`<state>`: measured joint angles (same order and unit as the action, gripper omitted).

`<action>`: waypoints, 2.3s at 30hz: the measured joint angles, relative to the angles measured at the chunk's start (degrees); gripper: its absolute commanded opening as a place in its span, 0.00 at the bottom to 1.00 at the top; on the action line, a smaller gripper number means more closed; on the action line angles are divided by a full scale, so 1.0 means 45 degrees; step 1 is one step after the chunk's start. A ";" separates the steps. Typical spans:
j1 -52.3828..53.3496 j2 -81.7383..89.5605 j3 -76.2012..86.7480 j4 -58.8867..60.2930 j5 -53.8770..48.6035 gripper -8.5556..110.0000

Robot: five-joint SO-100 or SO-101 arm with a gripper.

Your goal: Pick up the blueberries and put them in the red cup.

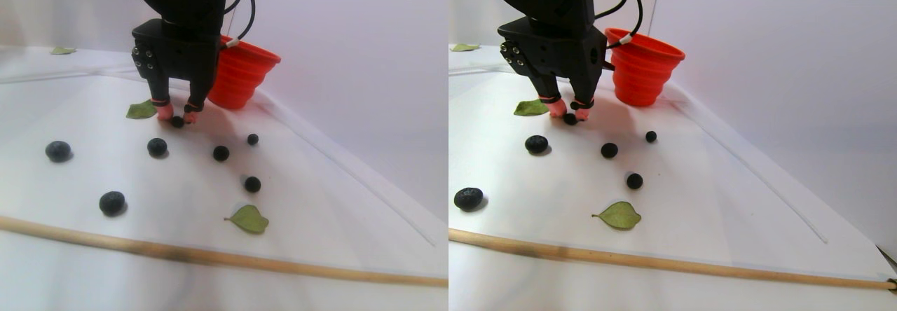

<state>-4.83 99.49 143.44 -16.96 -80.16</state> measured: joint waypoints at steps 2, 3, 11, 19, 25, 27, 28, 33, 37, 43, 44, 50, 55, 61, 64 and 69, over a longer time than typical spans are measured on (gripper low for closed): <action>0.0000 -0.0039 0.0000 0.0000 0.0000 0.16; 0.0000 -0.0078 0.0000 0.0000 0.0000 0.16; 0.0000 -0.0098 0.0000 0.0000 -0.0137 0.15; 0.0000 0.0117 -0.0117 0.0684 -0.0117 0.15; -0.0098 0.0508 0.0000 0.1406 -0.0254 0.14; -0.0098 0.0703 0.0000 0.1660 -0.0078 0.14; -0.0156 0.0820 0.0000 0.1777 0.0000 0.14; -0.0352 0.1250 0.0000 0.2207 0.0020 0.14; -0.0410 0.1699 0.0000 0.2676 0.0156 0.14; -0.0488 0.2402 0.0000 0.3340 0.0078 0.14; -0.0488 0.2520 0.0000 0.3457 0.0078 0.14; -0.0488 0.3301 0.0020 0.4160 0.0078 0.14; -0.0488 0.3848 0.0020 0.4805 0.0078 0.15; -0.0566 0.4707 0.0020 0.5664 0.0195 0.15; -0.0566 0.5156 -0.0098 0.6152 0.0195 0.15; -0.0566 0.5527 -0.0508 0.6777 0.0176 0.15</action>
<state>-7.38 124.37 141.15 13.54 -79.37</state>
